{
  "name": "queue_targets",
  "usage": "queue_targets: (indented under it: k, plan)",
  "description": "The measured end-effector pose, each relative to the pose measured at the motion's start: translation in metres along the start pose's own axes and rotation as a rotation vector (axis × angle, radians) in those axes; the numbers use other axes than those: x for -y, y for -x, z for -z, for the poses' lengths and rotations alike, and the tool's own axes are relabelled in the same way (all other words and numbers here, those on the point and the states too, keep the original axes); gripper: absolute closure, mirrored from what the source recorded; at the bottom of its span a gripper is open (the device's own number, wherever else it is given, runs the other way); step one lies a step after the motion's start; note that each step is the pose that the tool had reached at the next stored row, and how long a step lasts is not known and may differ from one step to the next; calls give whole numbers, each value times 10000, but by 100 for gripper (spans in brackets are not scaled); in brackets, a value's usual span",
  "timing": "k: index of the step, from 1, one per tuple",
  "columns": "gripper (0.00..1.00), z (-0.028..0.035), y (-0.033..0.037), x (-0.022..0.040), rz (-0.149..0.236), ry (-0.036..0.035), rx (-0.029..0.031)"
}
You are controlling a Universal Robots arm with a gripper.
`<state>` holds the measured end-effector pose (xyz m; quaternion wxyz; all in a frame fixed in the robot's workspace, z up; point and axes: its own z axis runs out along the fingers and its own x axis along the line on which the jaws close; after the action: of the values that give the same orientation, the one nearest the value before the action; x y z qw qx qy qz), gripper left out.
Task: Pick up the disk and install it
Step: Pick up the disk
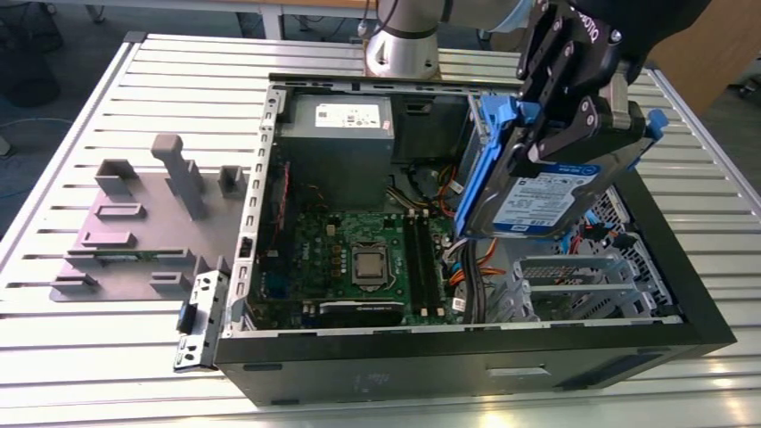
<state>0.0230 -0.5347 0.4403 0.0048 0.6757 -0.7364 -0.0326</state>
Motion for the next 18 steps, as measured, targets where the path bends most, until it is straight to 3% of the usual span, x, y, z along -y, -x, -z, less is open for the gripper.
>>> queue_targets:
  k: [18]
  plan:
    - [63,4,11,127,0,0,0]
